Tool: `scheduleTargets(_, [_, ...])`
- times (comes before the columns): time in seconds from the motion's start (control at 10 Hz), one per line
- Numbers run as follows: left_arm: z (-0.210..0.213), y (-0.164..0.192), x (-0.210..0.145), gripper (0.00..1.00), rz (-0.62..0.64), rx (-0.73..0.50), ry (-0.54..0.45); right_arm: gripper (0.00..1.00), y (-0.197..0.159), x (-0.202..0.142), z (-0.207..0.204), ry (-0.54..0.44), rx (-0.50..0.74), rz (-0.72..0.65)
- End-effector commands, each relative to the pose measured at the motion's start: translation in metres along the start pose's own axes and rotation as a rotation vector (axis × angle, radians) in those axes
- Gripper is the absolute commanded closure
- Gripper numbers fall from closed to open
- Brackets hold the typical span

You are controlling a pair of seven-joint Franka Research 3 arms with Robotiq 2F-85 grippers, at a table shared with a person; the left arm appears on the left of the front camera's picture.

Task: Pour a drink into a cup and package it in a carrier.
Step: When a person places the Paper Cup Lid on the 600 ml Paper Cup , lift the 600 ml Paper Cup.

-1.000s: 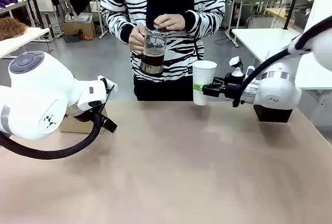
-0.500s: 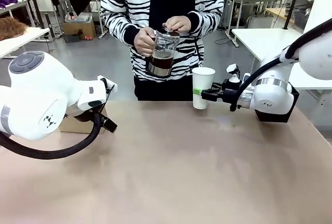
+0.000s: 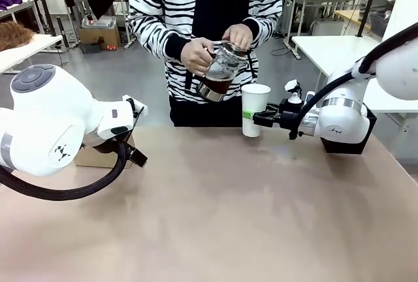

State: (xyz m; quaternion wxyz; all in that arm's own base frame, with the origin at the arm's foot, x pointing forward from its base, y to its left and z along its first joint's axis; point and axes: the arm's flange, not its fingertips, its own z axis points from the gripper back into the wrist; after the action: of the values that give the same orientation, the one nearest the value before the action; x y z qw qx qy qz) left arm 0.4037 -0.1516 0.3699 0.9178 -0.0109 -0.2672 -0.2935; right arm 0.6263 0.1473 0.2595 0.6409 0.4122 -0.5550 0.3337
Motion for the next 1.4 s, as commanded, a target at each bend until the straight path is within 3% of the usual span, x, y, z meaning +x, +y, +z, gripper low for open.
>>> scheduleTargets(0.0, [0.0005, -0.0001, 0.0000, 0.00, 0.000, -0.002, -0.002, 0.20, 0.0039, 0.0036, 0.0004, 0.000, 0.001, 0.002])
scheduleTargets(1.3, [0.0005, -0.0001, 0.0000, 0.00, 0.000, -0.002, -0.002, 0.20, 0.0039, 0.0036, 0.0004, 0.000, 0.001, 0.002])
